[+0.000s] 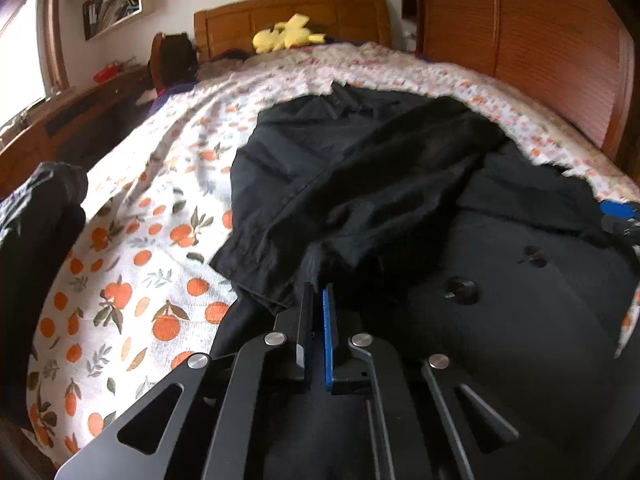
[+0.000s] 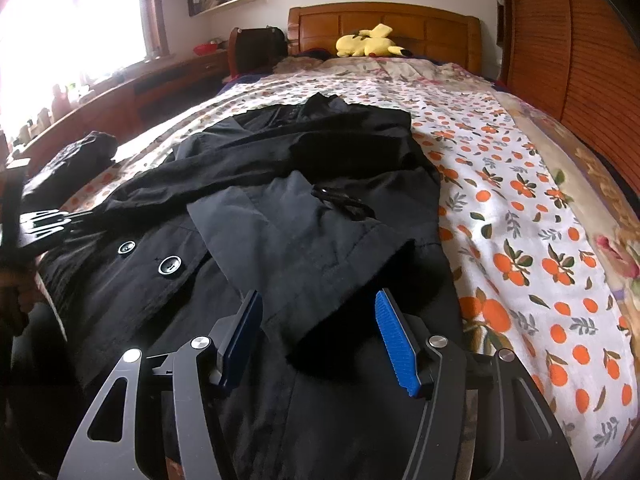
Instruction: Fold large clothes
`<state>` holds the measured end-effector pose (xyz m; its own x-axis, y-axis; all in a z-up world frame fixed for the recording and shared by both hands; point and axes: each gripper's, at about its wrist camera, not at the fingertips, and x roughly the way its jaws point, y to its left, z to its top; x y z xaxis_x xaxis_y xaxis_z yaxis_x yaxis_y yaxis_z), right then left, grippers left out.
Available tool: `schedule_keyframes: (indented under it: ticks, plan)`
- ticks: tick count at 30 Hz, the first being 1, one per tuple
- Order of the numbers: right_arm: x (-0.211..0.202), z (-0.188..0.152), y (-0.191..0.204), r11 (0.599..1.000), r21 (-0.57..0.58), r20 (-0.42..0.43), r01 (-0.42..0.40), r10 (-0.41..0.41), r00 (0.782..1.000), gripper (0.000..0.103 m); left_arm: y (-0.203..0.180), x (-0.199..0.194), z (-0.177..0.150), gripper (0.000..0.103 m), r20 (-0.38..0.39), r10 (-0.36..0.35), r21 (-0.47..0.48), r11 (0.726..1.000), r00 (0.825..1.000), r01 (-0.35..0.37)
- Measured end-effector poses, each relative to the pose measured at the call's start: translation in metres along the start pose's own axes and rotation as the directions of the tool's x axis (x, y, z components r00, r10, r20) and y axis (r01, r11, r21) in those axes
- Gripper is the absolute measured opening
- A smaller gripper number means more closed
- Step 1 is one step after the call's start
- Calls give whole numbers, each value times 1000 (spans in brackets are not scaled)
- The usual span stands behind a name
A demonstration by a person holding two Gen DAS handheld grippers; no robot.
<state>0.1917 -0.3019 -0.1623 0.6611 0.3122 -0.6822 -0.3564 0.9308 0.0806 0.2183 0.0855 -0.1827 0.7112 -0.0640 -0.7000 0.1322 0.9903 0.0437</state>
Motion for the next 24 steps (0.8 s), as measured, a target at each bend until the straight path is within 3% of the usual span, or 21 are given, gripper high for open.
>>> schedule_keyframes:
  ticks: [5, 9, 10, 11, 12, 13, 14, 17, 24]
  plan:
    - [-12, -2, -5, 1000, 12, 13, 10, -10, 1000, 56, -16, -37, 0, 4, 52, -34, 7, 999, 998, 34]
    - [-18, -6, -6, 1000, 16, 15, 16, -16, 1000, 56, -26, -52, -2, 9, 72, -20, 6, 1000, 997, 19]
    - [-20, -7, -6, 1000, 16, 16, 18, -19, 1000, 56, -27, -56, -2, 17, 78, -10, 1, 1000, 997, 10]
    - [-23, -8, -6, 1000, 15, 19, 23, -23, 1000, 56, -28, -59, -3, 39, 87, 0, -2, 1000, 996, 0]
    - [-25, -9, -7, 1000, 15, 20, 27, -27, 999, 56, -28, -61, -4, 48, 93, 8, -4, 1000, 996, -8]
    - [-26, -10, -8, 999, 16, 21, 31, -31, 999, 56, -28, -65, -5, 70, 105, 20, -10, 1000, 994, -19]
    - [-28, -10, -8, 999, 17, 21, 34, -34, 999, 56, -27, -68, -6, 80, 117, 27, -13, 1000, 993, -25]
    - [-31, -14, -12, 999, 16, 18, 52, -52, 998, 56, -25, -73, -9, 94, 129, 45, -27, 999, 991, -42]
    - [-34, -27, -24, 994, 25, -3, 108, -108, 994, 56, -11, -80, -21, 98, 129, 56, -68, 997, 990, -48]
